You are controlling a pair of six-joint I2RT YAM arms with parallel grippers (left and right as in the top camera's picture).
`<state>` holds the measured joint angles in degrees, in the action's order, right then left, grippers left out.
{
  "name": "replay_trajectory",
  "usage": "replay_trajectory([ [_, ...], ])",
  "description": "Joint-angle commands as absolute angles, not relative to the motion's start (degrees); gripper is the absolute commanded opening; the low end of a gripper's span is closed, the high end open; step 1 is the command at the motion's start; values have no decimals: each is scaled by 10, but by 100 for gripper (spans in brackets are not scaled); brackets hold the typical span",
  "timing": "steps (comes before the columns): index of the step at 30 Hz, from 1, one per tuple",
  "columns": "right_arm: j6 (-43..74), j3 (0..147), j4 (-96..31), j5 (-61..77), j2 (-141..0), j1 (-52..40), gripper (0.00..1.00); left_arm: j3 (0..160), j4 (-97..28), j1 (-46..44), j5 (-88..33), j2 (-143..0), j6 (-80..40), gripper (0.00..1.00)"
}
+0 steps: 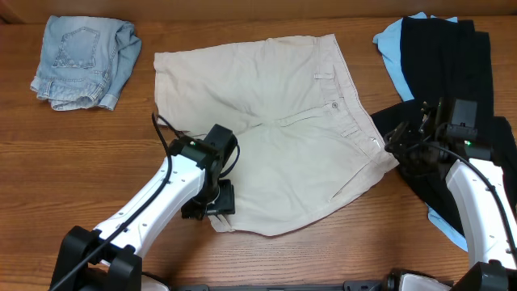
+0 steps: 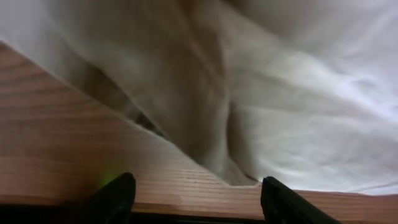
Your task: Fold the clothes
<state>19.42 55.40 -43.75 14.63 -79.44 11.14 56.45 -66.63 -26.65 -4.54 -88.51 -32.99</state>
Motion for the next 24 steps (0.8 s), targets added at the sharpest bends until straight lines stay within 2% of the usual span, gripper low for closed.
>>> replay_trajectory([
  [1, 179, 564, -437, 148, -789, 109, 44, 541, -668, -268, -33, -881, -383, 66],
  [5, 177, 564, -437, 151, -789, 109, 44, 517, -630, -268, 63, -881, -441, 67],
  [7, 177, 564, -439, 151, -789, 109, 44, 511, -611, -268, 98, -881, -457, 62],
  [15, 177, 564, -439, 151, -789, 109, 44, 509, -573, -265, 197, -881, -469, 26],
  [18, 177, 564, -439, 151, -789, 109, 44, 509, -568, -265, 219, -881, -470, 7],
  [19, 177, 564, -439, 151, -789, 109, 44, 510, -567, -265, 224, -881, -470, 4],
  [24, 175, 564, -445, 151, -789, 109, 44, 591, -672, -248, 229, -881, -451, 4],
])
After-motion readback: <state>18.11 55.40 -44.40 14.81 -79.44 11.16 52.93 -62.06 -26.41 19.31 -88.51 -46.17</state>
